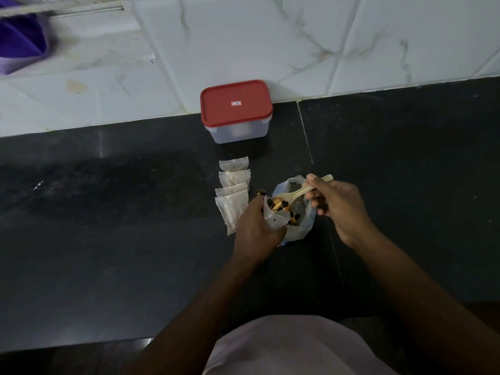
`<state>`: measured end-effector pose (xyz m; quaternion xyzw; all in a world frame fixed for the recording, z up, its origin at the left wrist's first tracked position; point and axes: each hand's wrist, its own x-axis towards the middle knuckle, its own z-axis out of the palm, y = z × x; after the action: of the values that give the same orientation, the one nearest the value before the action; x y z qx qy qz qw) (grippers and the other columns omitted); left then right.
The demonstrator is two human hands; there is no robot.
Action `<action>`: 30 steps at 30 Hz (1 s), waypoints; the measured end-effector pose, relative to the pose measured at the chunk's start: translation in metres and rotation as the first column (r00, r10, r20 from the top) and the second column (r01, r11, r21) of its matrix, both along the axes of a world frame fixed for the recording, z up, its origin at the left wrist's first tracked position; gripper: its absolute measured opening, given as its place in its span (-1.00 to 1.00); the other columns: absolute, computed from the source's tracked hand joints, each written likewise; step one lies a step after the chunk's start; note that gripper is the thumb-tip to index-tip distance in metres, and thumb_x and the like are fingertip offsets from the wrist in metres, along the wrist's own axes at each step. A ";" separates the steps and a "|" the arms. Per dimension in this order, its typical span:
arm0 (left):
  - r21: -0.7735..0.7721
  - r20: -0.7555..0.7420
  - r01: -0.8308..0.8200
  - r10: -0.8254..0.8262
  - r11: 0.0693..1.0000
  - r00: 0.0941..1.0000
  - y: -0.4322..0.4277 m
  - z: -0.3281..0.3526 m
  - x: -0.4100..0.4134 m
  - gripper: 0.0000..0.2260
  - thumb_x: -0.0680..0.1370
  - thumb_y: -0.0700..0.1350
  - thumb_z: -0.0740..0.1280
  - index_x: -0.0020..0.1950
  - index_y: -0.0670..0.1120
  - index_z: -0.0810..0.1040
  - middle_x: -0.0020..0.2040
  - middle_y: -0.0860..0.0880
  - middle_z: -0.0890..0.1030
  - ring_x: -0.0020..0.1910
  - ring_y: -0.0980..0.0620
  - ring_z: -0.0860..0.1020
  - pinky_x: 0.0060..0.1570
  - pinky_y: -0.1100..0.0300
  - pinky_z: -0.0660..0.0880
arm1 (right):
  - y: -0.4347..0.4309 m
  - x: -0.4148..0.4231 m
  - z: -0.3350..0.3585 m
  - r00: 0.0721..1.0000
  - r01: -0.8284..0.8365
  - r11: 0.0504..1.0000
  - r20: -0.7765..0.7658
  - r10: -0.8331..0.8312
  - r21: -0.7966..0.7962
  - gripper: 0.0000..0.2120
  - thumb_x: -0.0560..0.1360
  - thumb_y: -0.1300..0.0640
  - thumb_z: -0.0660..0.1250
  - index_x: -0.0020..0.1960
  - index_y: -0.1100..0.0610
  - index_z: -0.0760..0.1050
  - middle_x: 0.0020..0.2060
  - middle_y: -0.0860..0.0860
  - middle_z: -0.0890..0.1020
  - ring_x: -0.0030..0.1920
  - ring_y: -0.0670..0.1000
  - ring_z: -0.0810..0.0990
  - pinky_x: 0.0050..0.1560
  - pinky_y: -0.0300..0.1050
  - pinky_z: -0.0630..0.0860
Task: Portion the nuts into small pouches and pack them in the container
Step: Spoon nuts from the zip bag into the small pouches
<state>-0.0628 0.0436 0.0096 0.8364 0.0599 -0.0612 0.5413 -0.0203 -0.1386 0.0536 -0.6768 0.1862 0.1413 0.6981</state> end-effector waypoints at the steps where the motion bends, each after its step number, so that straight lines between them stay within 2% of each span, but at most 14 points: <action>1: -0.012 0.005 0.003 -0.003 1.000 1.000 0.000 0.001 0.000 -0.66 0.39 -0.15 0.55 0.07 0.07 0.51 -0.01 0.09 0.62 -0.01 0.15 0.62 -0.03 0.04 0.65 | 0.003 -0.002 0.002 0.999 -0.028 0.999 0.038 0.029 -0.038 -0.77 0.58 -0.01 0.40 -0.03 0.14 0.71 -0.27 0.01 0.70 -0.28 -0.08 0.55 -0.25 -0.18 0.44; 3: -0.028 0.005 0.005 -0.005 1.000 1.000 0.001 0.003 0.000 -0.66 0.39 -0.14 0.57 0.04 0.07 0.51 -0.05 0.11 0.63 -0.04 0.17 0.62 -0.05 0.12 0.63 | 0.006 -0.007 0.004 0.982 -0.102 0.982 0.143 0.124 -0.157 -0.80 0.57 -0.02 0.41 -0.05 0.10 0.72 -0.24 0.02 0.72 -0.26 -0.09 0.60 -0.20 -0.15 0.49; 5: -0.061 -0.012 0.012 -0.012 0.998 1.000 0.002 0.003 -0.001 -0.65 0.39 -0.15 0.57 0.05 0.07 0.50 -0.05 0.11 0.63 -0.04 0.17 0.62 -0.02 0.12 0.62 | 0.002 -0.011 0.004 0.917 -0.227 0.922 0.249 0.311 -0.315 -0.87 0.55 0.00 0.45 0.00 0.03 0.72 -0.17 -0.07 0.73 -0.16 -0.14 0.67 -0.10 -0.16 0.56; 7: -0.096 -0.015 0.012 -0.013 0.995 1.000 0.002 0.002 -0.002 -0.68 0.41 -0.16 0.56 0.06 0.04 0.51 -0.04 0.09 0.64 -0.02 0.15 0.64 -0.01 0.08 0.64 | -0.003 -0.015 0.006 0.779 -0.368 0.812 0.326 0.536 -0.454 -0.86 0.54 0.06 0.47 0.09 -0.01 0.72 -0.10 -0.17 0.70 -0.09 -0.15 0.65 -0.14 -0.32 0.51; 8: -0.107 -0.003 0.008 -0.009 0.994 1.000 0.003 0.002 -0.002 -0.70 0.43 -0.16 0.55 0.05 0.04 0.51 -0.05 0.10 0.65 -0.03 0.14 0.64 -0.02 0.08 0.64 | -0.005 -0.017 0.006 0.707 -0.403 0.765 0.360 0.609 -0.502 -0.82 0.53 0.06 0.47 0.13 -0.01 0.71 -0.09 -0.18 0.68 -0.08 -0.12 0.64 -0.17 -0.34 0.48; 10: -0.110 0.025 0.013 -0.010 0.994 1.000 0.004 0.003 -0.001 -0.72 0.45 -0.15 0.54 0.05 0.04 0.51 -0.06 0.12 0.64 -0.05 0.14 0.64 -0.07 0.15 0.62 | -0.007 -0.020 0.005 0.620 -0.401 0.739 0.434 0.654 -0.541 -0.76 0.52 0.03 0.46 0.17 0.02 0.70 -0.05 -0.15 0.67 -0.04 -0.07 0.63 -0.16 -0.30 0.49; 13: -0.113 0.026 0.021 -0.018 0.993 0.999 0.004 0.004 -0.001 -0.70 0.44 -0.17 0.56 0.05 0.04 0.51 -0.06 0.18 0.62 -0.04 0.17 0.63 -0.07 0.29 0.56 | -0.012 -0.022 0.007 0.623 -0.366 0.776 0.484 0.615 -0.514 -0.73 0.50 -0.03 0.43 0.17 -0.02 0.69 -0.01 -0.15 0.66 0.02 -0.05 0.63 -0.12 -0.19 0.55; 16: -0.129 0.007 0.024 -0.024 0.991 1.000 0.005 0.003 0.000 -0.66 0.43 -0.20 0.56 0.08 0.04 0.51 -0.05 0.15 0.63 0.00 0.20 0.61 -0.03 0.34 0.54 | -0.017 -0.022 0.003 0.667 -0.348 0.804 0.475 0.574 -0.483 -0.76 0.52 0.04 0.44 0.18 -0.01 0.68 0.01 -0.15 0.66 0.03 -0.02 0.65 -0.07 -0.02 0.62; 19: -0.144 -0.010 0.019 -0.021 0.989 1.000 0.005 0.003 0.002 -0.60 0.43 -0.19 0.57 0.17 0.02 0.51 0.05 0.13 0.63 0.09 0.23 0.60 0.06 0.29 0.57 | -0.015 -0.020 0.000 0.764 -0.275 0.904 0.496 0.412 -0.328 -0.80 0.54 0.10 0.45 0.15 0.06 0.69 -0.01 -0.03 0.69 -0.03 0.08 0.68 -0.04 0.24 0.64; 22: -0.133 -0.007 0.009 -0.010 0.991 1.000 0.005 0.004 0.002 -0.59 0.43 -0.18 0.57 0.18 0.06 0.51 0.08 0.14 0.62 0.11 0.25 0.58 0.10 0.24 0.58 | -0.018 -0.018 0.002 0.829 -0.200 0.961 0.490 0.270 -0.191 -0.83 0.55 0.21 0.43 0.12 0.10 0.68 -0.01 0.04 0.72 0.05 0.11 0.70 0.11 0.30 0.61; 25: -0.139 -0.004 0.019 -0.019 0.990 1.000 0.005 0.005 0.002 -0.63 0.43 -0.20 0.56 0.09 0.09 0.49 0.02 0.22 0.61 0.06 0.23 0.60 0.04 0.24 0.59 | -0.022 -0.015 0.000 0.790 -0.257 0.914 0.477 0.386 -0.314 -0.81 0.54 0.03 0.45 0.13 0.03 0.69 -0.07 0.03 0.70 -0.07 0.23 0.66 -0.08 0.39 0.58; 27: -0.141 0.005 0.020 -0.020 0.990 1.000 0.004 0.006 0.002 -0.64 0.43 -0.23 0.55 0.06 0.08 0.49 -0.02 0.25 0.61 0.02 0.23 0.60 -0.01 0.28 0.58 | -0.022 -0.015 0.003 0.753 -0.310 0.870 0.460 0.470 -0.383 -0.79 0.52 -0.02 0.44 0.13 0.00 0.69 -0.05 -0.04 0.69 -0.10 0.14 0.66 -0.13 0.34 0.58; 28: -0.145 0.012 0.022 -0.021 0.989 1.000 0.004 0.006 0.002 -0.65 0.43 -0.25 0.54 0.06 0.05 0.49 -0.04 0.23 0.61 0.00 0.23 0.60 -0.03 0.30 0.57 | -0.022 -0.015 0.005 0.734 -0.327 0.854 0.461 0.499 -0.404 -0.79 0.52 0.01 0.45 0.13 -0.01 0.69 -0.04 -0.08 0.69 -0.08 0.05 0.66 -0.11 0.27 0.60; 30: -0.156 0.020 0.028 -0.025 0.987 0.999 0.003 0.006 0.003 -0.65 0.43 -0.28 0.53 0.07 0.02 0.50 -0.06 0.17 0.61 -0.02 0.23 0.60 -0.05 0.35 0.55 | -0.022 -0.016 0.011 0.684 -0.328 0.833 0.496 0.535 -0.446 -0.79 0.51 0.07 0.44 0.13 0.02 0.69 -0.04 -0.13 0.69 -0.02 0.01 0.66 -0.07 0.11 0.62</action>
<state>-0.0597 0.0464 0.0160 0.7928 0.0388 -0.0655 0.6048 -0.0358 -0.1608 0.0645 -0.8141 -0.1925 0.0491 0.5457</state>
